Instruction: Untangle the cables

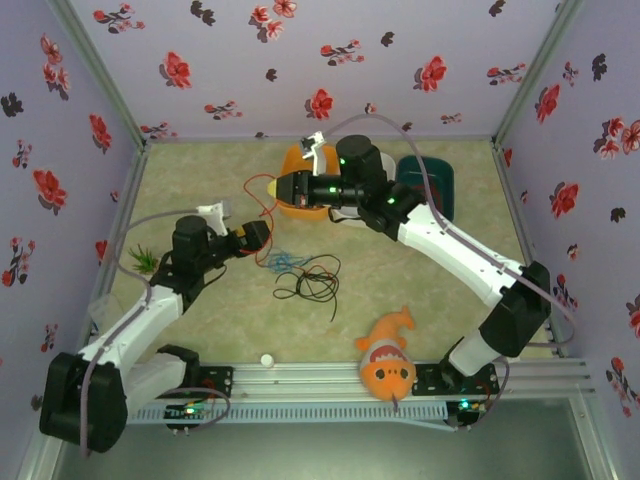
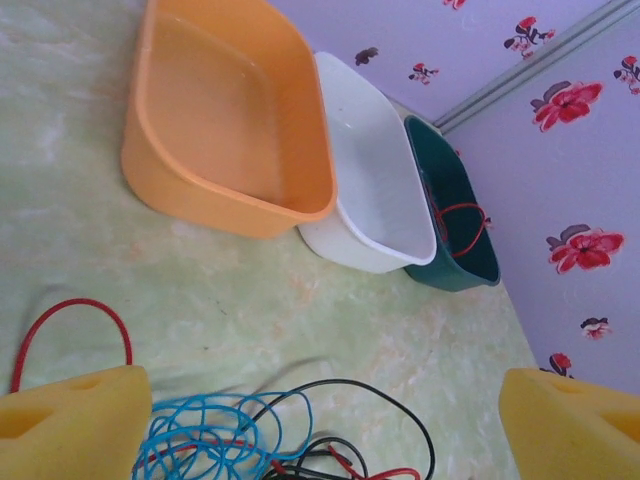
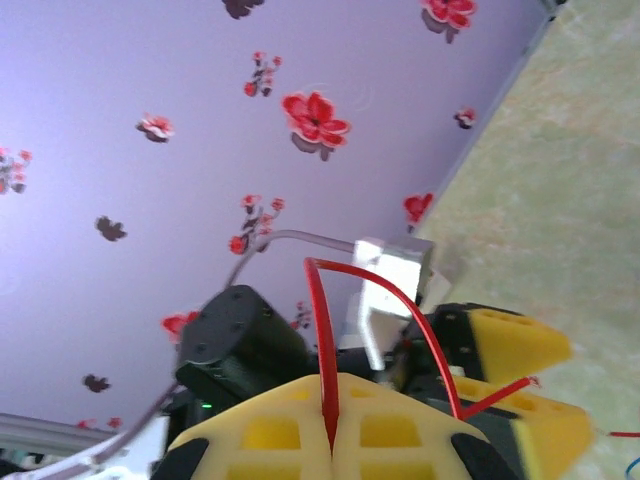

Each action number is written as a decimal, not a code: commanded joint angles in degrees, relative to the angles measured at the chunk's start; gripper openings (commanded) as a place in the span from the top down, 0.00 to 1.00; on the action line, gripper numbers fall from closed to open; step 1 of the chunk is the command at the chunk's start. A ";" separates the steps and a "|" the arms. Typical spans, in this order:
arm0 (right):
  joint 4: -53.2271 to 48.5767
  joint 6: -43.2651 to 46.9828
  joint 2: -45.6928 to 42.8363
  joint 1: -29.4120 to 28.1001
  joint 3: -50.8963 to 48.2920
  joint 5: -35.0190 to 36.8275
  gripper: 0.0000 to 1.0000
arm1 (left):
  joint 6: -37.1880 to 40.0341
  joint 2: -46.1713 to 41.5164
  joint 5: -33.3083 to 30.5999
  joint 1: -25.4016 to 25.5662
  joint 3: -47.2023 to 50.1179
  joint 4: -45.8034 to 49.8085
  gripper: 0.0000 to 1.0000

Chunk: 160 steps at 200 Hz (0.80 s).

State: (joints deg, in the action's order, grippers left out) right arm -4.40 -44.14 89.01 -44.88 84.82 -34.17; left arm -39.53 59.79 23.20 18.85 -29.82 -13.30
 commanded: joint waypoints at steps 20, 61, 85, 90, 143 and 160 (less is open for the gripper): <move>-5.04 3.97 -1.00 -0.03 0.78 2.67 1.00 | -1.52 3.92 -2.11 0.58 0.16 -4.75 0.08; -16.58 11.54 -6.26 0.92 2.50 12.50 1.00 | -1.18 2.31 -10.24 0.48 -1.03 2.82 0.00; -25.92 16.15 -9.53 1.29 4.71 23.47 1.00 | -0.56 -0.23 -13.67 -0.05 -1.75 7.06 0.00; -27.20 16.85 -10.26 1.45 4.91 25.52 1.00 | -0.38 -0.80 -14.30 -0.24 -1.94 7.99 0.00; -36.15 21.39 -18.00 4.31 3.86 49.08 1.00 | 1.50 -4.25 -17.40 -2.00 -3.77 14.54 0.00; -38.18 23.14 -19.34 5.86 3.01 56.91 1.00 | 2.36 -4.13 -17.49 -2.13 -5.21 16.84 0.00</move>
State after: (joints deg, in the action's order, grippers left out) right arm -36.34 -25.36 71.05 -40.71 87.81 5.63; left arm -39.68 56.29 7.88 17.23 -32.14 -1.19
